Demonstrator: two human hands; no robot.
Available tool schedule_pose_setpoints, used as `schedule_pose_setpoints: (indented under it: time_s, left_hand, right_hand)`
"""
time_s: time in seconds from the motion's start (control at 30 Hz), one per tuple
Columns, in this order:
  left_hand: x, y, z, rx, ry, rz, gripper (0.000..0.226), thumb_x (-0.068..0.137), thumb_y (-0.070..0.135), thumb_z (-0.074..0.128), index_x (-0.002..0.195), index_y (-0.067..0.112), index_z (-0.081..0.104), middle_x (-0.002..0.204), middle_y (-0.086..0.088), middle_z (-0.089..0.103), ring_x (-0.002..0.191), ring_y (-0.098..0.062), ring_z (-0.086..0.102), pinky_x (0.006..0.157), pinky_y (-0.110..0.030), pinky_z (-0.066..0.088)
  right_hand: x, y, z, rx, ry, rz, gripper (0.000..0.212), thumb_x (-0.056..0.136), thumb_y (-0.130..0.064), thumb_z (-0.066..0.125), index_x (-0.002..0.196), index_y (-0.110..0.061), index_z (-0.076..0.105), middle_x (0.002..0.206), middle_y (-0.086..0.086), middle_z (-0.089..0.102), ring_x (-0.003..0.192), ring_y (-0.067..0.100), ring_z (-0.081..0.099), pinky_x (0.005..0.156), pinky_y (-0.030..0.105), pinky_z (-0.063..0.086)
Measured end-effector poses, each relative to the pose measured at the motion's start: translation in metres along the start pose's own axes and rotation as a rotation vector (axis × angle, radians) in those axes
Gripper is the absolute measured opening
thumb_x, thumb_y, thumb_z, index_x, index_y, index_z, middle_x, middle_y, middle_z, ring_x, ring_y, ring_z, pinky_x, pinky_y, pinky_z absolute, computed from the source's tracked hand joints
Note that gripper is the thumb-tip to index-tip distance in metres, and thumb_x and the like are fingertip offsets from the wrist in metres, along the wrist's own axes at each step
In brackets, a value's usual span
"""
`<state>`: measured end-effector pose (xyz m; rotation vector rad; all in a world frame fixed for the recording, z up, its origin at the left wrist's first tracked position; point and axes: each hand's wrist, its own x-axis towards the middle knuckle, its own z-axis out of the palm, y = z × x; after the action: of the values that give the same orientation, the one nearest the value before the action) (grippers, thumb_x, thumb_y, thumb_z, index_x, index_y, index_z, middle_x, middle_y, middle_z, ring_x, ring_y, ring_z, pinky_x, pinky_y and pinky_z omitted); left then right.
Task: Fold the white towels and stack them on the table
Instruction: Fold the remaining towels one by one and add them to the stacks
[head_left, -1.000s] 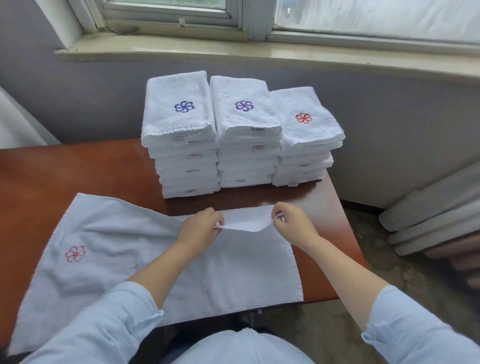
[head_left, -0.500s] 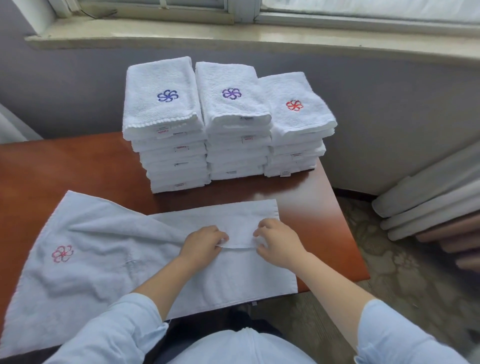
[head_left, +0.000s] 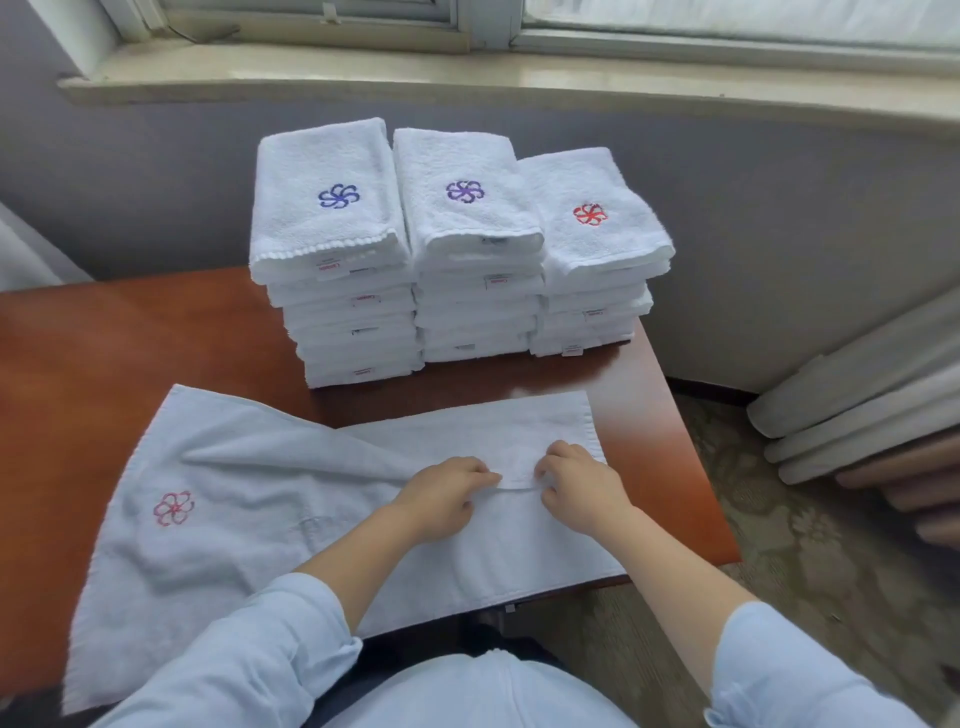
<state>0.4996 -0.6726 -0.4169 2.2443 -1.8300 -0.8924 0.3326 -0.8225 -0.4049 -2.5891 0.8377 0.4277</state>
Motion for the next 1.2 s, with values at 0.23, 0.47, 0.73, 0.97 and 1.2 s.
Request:
schedule_pose_setpoints:
  time_s: [0.23,0.47,0.73,0.97,1.2]
  left_hand:
    - [-0.038,-0.024,-0.015,-0.113,0.276,-0.144,0.051,0.091,0.011,0.054,0.139,0.027,0.052,0.139,0.007,0.047,0.127,-0.012,0.045,0.100,-0.026,0.041]
    - [-0.129,-0.103,-0.034,-0.165,0.409,-0.457,0.042,0.092,0.018,0.056,0.132,0.031,0.057,0.134,0.012,0.050,0.119,-0.010,0.052,0.089,-0.025,0.048]
    - [-0.222,-0.202,-0.051,-0.218,0.432,-0.680,0.038,0.094,0.023,0.054,0.130,0.035,0.056,0.134,0.016,0.050,0.114,-0.007,0.054,0.087,-0.026,0.046]
    - [-0.248,-0.286,-0.065,-0.241,0.389,-0.747,0.035,0.097,0.034,0.053,0.132,0.032,0.055,0.134,0.011,0.051,0.116,-0.012,0.054,0.089,-0.032,0.048]
    - [-0.238,-0.333,-0.067,-0.279,0.384,-0.709,0.017,0.092,0.038,0.061,0.108,0.033,0.063,0.114,0.015,0.056,0.096,-0.006,0.056,0.073,-0.028,0.050]
  right_hand:
    - [0.016,-0.036,-0.011,0.101,0.048,0.014,0.035,0.094,-0.021,0.049,0.127,-0.022,0.059,0.129,-0.003,0.055,0.119,0.019,0.052,0.087,0.033,0.046]
    - [0.052,-0.156,-0.012,0.263,0.010,-0.231,0.047,0.093,-0.023,0.052,0.140,-0.025,0.049,0.136,-0.005,0.053,0.126,0.014,0.049,0.093,0.029,0.045]
    - [0.104,-0.298,-0.001,0.314,-0.052,-0.337,0.048,0.090,-0.021,0.056,0.138,-0.023,0.051,0.134,-0.001,0.054,0.123,0.015,0.050,0.093,0.029,0.042]
    - [0.159,-0.375,0.017,0.342,-0.046,-0.244,0.047,0.092,-0.024,0.056,0.139,-0.024,0.049,0.139,-0.003,0.051,0.129,0.015,0.046,0.097,0.033,0.044]
    - [0.201,-0.414,0.043,0.292,0.016,-0.095,0.044,0.096,-0.030,0.054,0.139,-0.022,0.051,0.139,-0.001,0.053,0.131,0.022,0.043,0.101,0.040,0.043]
